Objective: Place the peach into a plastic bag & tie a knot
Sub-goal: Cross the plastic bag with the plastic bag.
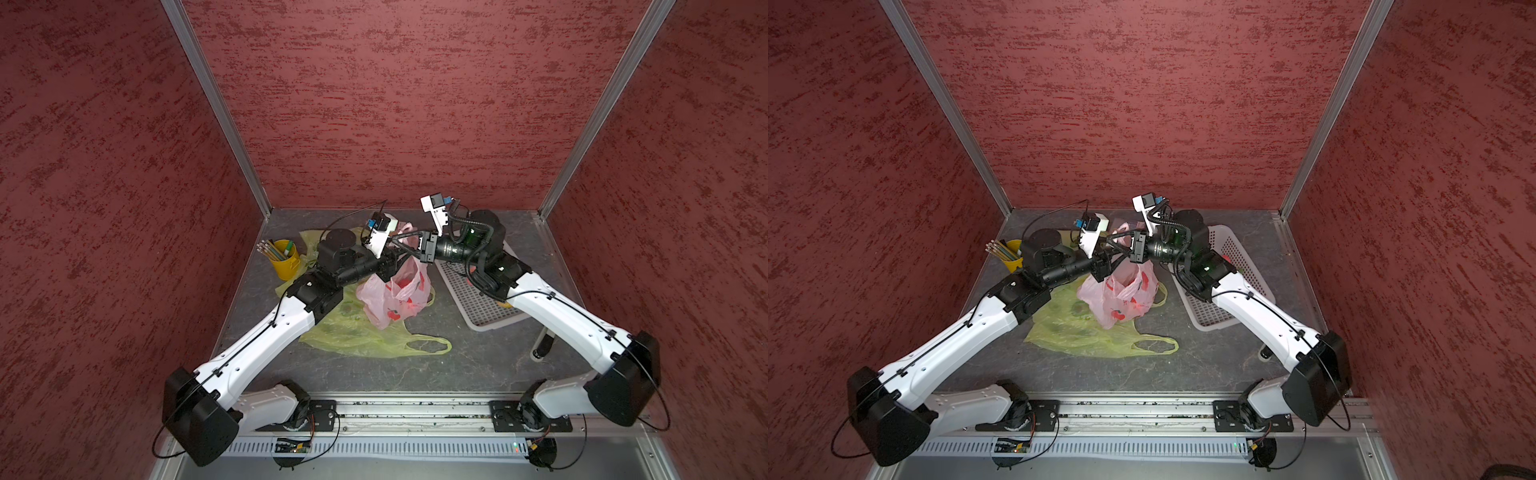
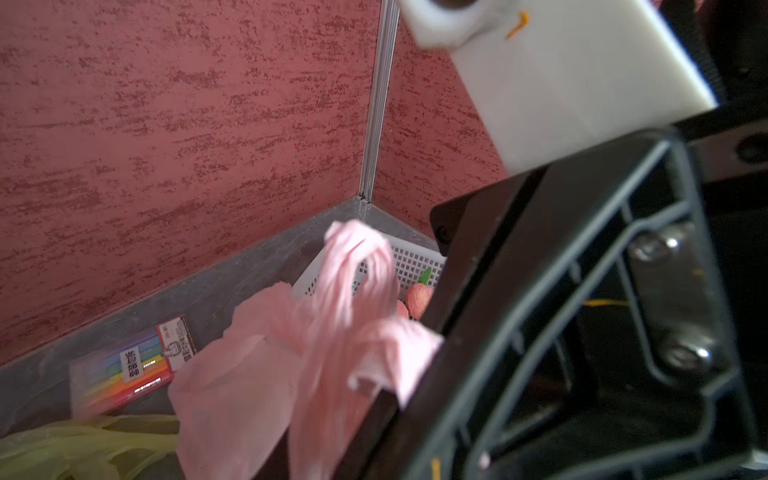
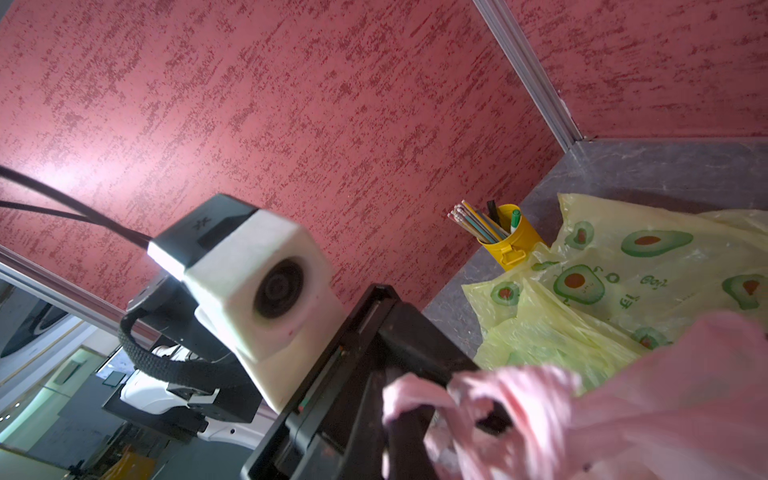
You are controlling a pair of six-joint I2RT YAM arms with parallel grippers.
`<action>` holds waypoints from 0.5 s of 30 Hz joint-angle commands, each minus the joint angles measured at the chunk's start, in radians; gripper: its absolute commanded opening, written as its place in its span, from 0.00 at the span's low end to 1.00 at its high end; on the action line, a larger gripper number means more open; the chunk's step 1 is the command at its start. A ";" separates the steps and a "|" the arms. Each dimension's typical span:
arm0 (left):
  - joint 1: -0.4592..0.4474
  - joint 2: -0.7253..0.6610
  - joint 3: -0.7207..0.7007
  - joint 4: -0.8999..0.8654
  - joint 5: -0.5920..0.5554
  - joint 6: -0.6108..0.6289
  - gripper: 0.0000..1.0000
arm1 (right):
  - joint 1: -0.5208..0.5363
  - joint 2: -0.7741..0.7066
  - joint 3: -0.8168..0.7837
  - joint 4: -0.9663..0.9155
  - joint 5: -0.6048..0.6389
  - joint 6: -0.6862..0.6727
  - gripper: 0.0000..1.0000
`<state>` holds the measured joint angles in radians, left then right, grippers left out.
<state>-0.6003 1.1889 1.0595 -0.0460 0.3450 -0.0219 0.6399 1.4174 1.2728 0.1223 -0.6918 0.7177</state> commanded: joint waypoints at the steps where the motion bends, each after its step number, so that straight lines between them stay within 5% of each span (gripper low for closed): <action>1: -0.009 -0.021 0.012 0.039 -0.020 0.030 0.46 | 0.010 -0.011 0.030 -0.071 0.012 -0.006 0.00; 15: -0.060 -0.008 0.015 0.054 0.004 0.074 0.46 | 0.007 0.023 0.056 -0.085 0.020 0.000 0.00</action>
<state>-0.6506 1.1893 1.0595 -0.0502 0.3347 0.0322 0.6399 1.4254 1.3018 0.0677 -0.6868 0.7177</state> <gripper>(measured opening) 0.460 0.044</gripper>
